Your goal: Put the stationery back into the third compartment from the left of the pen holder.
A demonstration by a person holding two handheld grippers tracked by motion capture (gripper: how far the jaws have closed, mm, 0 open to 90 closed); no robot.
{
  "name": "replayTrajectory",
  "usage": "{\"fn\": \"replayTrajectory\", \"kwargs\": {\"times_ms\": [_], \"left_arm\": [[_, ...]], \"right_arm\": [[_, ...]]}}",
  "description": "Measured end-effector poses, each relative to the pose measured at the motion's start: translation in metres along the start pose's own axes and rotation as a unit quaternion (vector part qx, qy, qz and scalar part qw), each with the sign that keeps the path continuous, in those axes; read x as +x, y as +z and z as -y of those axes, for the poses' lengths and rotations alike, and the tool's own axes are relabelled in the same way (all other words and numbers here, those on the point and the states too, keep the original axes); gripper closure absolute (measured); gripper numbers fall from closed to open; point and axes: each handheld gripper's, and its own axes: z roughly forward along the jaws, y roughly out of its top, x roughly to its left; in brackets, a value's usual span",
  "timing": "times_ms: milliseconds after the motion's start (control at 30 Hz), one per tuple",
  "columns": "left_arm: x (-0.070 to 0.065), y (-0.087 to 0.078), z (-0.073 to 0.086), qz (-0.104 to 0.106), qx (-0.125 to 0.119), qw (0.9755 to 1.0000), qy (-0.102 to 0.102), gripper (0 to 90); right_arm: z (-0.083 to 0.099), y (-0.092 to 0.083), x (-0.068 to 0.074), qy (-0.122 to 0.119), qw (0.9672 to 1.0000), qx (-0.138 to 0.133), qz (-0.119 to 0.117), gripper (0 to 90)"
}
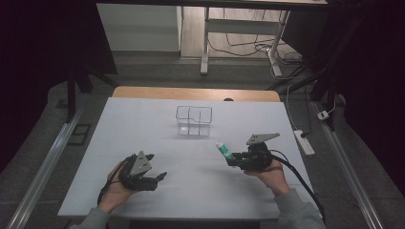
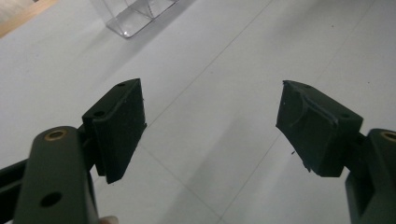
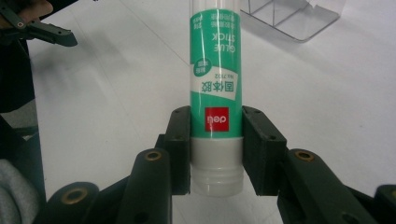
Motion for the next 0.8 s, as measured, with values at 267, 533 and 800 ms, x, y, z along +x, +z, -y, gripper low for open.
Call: {"fn": "replayTrajectory", "kwargs": {"times_ms": [267,533,800], "left_arm": [[-0.005,0.005,-0.01,0.005,-0.002,0.9999,0.014,23.6],[-0.009,0.009,-0.018,0.006,-0.006,0.9995,0.03,24.3],[-0.013,0.014,-0.022,0.004,0.0,0.9992,0.041,24.2]], "right_arm": [[-0.004,0.013,0.009,-0.008,0.9999,0.011,-0.006,64.8],[-0.009,0.016,0.017,-0.024,0.9995,0.018,0.003,64.8],[-0.012,0.028,0.022,-0.039,0.9983,0.044,0.0,64.8]]}}
